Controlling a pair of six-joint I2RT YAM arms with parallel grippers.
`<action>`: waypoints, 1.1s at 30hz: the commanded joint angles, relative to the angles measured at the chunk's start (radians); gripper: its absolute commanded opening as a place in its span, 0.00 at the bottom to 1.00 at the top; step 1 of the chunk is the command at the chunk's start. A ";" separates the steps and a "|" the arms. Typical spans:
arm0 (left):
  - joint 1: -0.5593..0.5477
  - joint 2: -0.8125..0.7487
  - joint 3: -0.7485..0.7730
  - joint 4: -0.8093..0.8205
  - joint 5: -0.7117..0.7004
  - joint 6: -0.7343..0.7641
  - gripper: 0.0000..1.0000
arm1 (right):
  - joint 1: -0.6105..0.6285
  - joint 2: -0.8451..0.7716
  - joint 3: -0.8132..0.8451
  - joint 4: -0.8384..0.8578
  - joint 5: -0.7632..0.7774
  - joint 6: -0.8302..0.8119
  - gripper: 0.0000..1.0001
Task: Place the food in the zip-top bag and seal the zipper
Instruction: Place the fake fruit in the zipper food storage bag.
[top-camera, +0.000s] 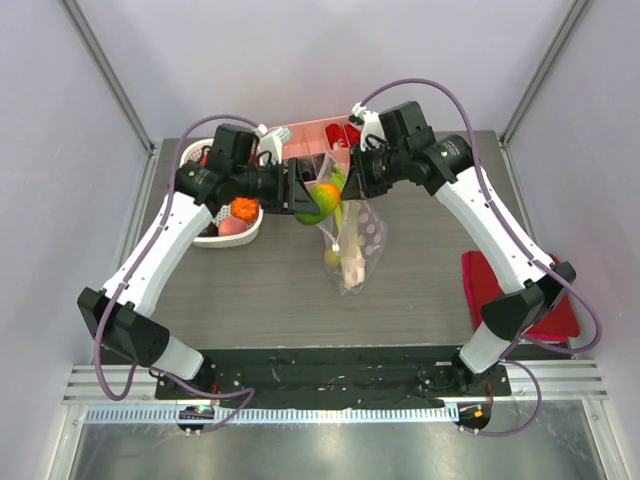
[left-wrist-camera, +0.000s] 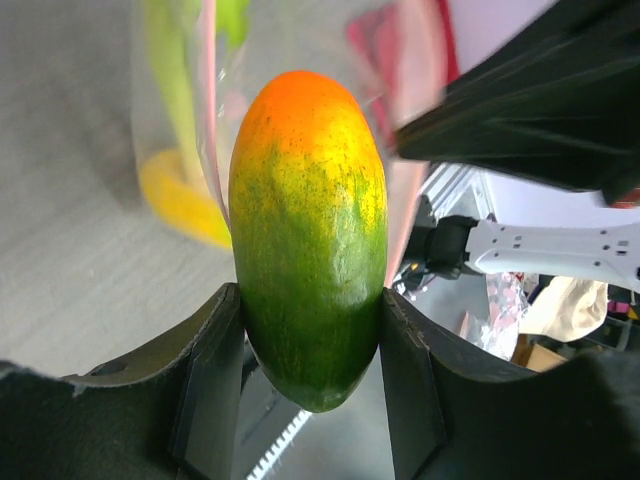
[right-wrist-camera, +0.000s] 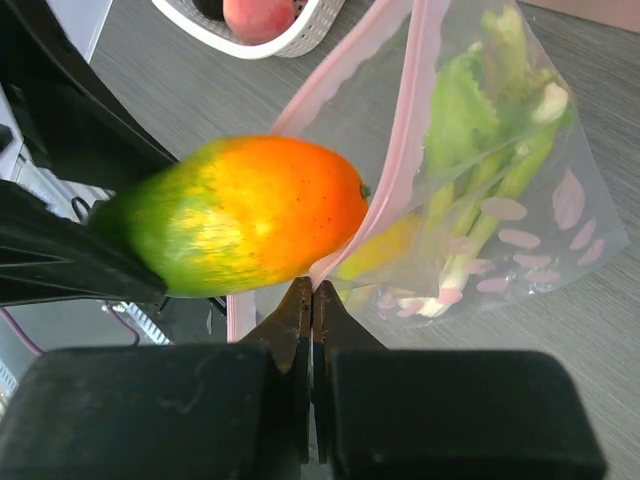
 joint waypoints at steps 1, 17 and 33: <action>-0.011 -0.026 -0.034 -0.063 -0.038 -0.034 0.17 | 0.004 -0.057 0.013 0.068 0.014 0.013 0.01; -0.100 0.053 0.147 -0.054 -0.137 0.006 0.83 | 0.007 -0.097 -0.020 0.113 -0.126 0.035 0.01; 0.306 -0.081 0.033 0.046 -0.133 0.252 1.00 | 0.007 -0.169 -0.118 0.149 -0.080 -0.014 0.01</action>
